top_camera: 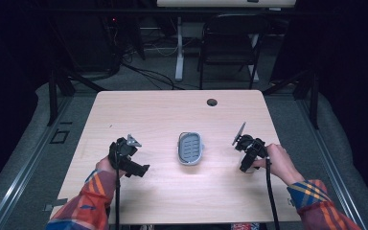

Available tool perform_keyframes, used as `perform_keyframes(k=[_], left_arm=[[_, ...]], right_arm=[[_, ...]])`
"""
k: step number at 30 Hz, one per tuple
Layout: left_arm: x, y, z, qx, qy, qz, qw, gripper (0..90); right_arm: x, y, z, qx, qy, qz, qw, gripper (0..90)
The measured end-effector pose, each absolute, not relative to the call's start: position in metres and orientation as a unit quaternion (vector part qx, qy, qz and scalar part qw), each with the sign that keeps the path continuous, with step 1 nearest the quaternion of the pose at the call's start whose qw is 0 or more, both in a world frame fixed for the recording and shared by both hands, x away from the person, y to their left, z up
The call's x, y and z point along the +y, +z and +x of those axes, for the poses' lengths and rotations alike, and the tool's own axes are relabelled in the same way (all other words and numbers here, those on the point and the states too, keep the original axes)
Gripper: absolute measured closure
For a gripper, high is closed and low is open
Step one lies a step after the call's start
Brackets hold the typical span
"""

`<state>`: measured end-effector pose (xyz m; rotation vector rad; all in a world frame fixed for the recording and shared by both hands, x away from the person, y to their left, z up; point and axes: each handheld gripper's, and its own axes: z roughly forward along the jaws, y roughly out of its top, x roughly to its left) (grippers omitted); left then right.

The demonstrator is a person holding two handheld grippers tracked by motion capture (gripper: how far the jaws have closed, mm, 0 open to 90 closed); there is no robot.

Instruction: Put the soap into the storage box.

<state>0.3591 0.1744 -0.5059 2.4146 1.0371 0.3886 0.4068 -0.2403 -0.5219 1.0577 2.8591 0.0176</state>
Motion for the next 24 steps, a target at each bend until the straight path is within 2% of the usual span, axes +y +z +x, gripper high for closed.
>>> perform_keyframes(k=[24], left_arm=[[0.174, -0.506, 0.359, 0.379, 0.14, 0.882, 0.241, 0.1]], right_arm=[[-0.22, -0.512, 0.415, 0.946, 0.006, 0.322, 0.042, 22.6]])
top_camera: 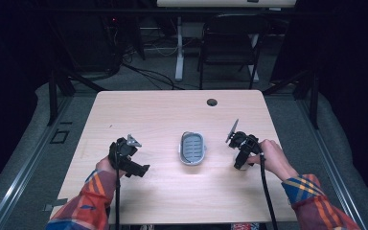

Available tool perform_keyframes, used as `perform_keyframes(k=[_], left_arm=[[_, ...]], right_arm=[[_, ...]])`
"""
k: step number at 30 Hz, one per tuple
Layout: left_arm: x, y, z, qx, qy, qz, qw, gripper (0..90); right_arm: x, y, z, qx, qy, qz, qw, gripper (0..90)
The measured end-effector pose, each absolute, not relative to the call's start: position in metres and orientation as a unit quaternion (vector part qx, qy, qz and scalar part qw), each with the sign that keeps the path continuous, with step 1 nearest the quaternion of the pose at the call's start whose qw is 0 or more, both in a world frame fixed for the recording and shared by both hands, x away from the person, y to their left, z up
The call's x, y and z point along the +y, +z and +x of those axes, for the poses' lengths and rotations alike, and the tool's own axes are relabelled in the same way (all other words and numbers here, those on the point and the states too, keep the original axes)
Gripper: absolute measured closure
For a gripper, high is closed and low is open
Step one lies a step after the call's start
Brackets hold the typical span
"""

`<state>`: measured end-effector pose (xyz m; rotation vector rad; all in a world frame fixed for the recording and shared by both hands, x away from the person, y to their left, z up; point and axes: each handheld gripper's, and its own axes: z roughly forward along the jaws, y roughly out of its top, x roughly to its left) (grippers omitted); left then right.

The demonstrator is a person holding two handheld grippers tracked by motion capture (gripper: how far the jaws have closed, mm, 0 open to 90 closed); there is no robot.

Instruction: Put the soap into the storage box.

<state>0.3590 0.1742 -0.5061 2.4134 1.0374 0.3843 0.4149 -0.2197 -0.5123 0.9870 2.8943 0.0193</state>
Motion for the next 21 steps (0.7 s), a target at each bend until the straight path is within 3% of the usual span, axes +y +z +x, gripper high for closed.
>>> perform_keyframes(k=[21], left_arm=[[0.174, -0.506, 0.358, 0.378, 0.14, 0.883, 0.241, 0.1]], right_arm=[[-0.194, -0.498, 0.423, 0.952, 0.018, 0.302, 0.05, 22.7]])
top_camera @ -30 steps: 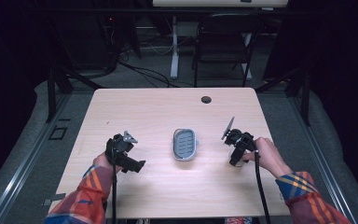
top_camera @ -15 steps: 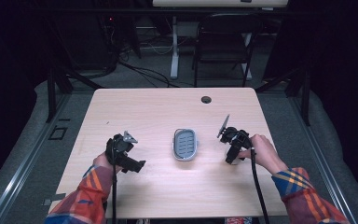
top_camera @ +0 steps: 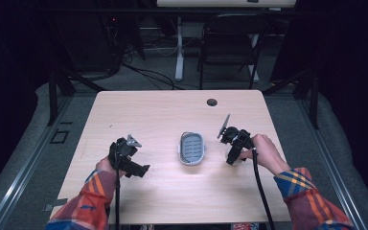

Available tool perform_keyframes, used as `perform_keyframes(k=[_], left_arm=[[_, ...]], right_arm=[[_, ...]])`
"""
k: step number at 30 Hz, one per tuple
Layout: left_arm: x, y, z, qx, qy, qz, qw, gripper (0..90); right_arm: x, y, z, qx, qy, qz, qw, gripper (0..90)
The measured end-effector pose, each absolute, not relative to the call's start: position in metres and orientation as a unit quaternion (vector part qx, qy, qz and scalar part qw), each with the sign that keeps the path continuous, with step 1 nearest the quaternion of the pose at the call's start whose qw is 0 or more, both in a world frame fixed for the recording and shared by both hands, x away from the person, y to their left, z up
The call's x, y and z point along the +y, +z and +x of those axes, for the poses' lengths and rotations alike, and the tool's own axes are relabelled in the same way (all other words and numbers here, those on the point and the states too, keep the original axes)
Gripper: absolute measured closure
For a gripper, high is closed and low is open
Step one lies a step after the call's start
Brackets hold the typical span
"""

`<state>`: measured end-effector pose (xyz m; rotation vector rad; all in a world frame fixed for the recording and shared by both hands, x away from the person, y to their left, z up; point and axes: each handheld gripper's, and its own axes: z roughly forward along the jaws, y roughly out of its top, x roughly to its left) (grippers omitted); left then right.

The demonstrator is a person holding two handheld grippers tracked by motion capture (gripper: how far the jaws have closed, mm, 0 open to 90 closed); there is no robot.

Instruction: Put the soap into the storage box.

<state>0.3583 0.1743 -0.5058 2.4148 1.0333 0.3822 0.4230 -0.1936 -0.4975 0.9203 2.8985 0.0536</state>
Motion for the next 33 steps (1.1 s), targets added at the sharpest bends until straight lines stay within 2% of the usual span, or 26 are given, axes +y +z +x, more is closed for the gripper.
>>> perform_keyframes(k=[33], left_arm=[[0.174, -0.506, 0.358, 0.377, 0.139, 0.884, 0.241, 0.1]], right_arm=[[-0.174, -0.478, 0.44, 0.955, 0.014, 0.29, 0.062, 22.7]])
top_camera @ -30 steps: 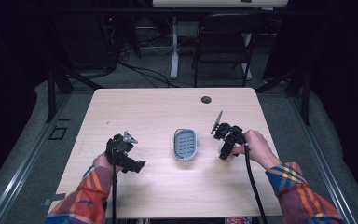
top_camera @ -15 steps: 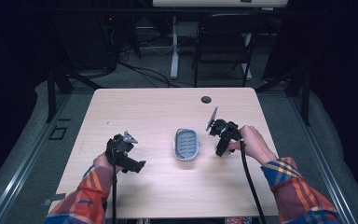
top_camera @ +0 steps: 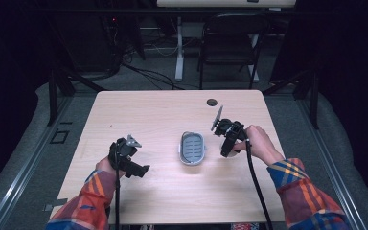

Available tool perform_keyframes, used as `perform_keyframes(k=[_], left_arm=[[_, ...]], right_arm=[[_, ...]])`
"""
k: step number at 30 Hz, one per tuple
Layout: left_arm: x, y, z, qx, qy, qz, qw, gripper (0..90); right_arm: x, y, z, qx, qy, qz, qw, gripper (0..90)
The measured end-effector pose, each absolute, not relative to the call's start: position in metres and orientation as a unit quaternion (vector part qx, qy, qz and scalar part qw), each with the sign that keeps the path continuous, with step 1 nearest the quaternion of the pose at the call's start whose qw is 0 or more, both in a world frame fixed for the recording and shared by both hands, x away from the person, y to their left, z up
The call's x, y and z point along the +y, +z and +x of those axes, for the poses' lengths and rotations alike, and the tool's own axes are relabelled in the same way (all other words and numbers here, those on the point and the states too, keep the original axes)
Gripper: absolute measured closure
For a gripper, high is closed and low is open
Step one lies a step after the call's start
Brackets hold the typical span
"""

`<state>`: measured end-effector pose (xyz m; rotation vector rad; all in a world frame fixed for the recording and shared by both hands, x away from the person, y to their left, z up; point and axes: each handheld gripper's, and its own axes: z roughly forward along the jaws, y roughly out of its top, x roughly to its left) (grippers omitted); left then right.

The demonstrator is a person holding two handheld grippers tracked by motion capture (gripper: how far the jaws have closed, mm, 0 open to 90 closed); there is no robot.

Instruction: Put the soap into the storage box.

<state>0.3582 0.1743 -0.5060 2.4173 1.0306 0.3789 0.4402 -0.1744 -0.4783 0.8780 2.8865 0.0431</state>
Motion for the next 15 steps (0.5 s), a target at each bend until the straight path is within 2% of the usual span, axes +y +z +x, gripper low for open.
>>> perform_keyframes(k=[15], left_arm=[[0.174, -0.506, 0.358, 0.377, 0.138, 0.884, 0.241, 0.1]], right_arm=[[-0.164, -0.457, 0.449, 0.955, 0.018, 0.286, 0.074, 22.7]])
